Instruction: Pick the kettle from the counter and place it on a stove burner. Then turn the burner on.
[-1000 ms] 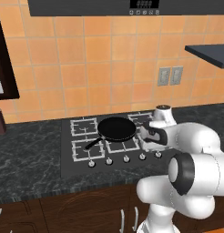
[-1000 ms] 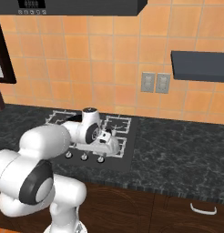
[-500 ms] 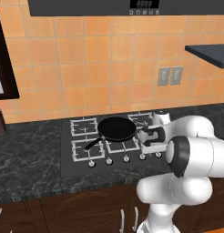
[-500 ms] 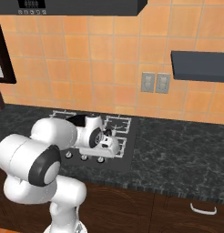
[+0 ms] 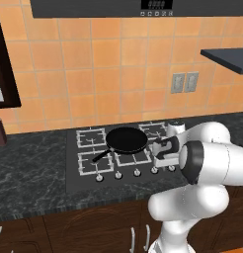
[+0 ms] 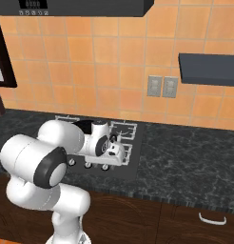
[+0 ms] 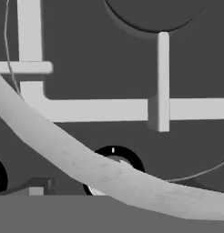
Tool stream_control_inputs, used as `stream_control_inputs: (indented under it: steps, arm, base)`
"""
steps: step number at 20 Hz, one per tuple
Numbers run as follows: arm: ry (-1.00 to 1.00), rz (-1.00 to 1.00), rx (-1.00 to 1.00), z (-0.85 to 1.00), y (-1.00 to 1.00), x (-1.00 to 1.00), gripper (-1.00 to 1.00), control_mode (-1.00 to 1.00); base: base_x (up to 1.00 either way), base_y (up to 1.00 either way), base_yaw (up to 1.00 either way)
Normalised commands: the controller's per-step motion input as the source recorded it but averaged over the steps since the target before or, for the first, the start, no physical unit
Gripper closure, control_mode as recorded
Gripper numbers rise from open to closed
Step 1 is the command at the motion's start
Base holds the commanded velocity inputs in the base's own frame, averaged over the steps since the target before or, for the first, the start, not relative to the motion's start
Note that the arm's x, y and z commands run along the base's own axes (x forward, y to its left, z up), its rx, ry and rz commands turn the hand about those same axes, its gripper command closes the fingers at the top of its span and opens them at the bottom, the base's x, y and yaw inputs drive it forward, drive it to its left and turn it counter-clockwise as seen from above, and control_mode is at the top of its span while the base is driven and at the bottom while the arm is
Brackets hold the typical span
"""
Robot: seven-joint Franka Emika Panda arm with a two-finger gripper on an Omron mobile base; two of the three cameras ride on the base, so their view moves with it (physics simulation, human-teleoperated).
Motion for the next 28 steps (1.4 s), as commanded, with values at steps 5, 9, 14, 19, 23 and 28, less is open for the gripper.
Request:
stream_control_inputs:
  steps: [5, 9, 14, 19, 23, 28]
  arm:
    - [-0.08, 0.0, 0.0, 0.0, 0.0, 0.01, -1.0, -1.0]
    - [-0.05, 0.0, 0.0, -0.03, 0.0, 0.01, -1.0, -1.0]
    - [0.0, 0.0, 0.0, 0.0, 0.0, 0.0, 1.0, -1.0]
    - [0.0, 0.0, 0.0, 0.0, 0.0, 0.0, 1.0, -1.0]
    - [-0.03, 0.03, 0.0, 0.0, 0.0, -0.09, 1.0, -1.0]
    - [-0.17, 0.25, 0.0, 0.0, -0.05, -0.2, 1.0, -1.0]
  base:
    - [0.0, 0.0, 0.0]
    - [0.0, 0.0, 0.0]
    - [0.0, 0.0, 0.0]
    - [0.0, 0.0, 0.0]
    - [0.0, 0.0, 0.0]
    - [0.0, 0.0, 0.0]
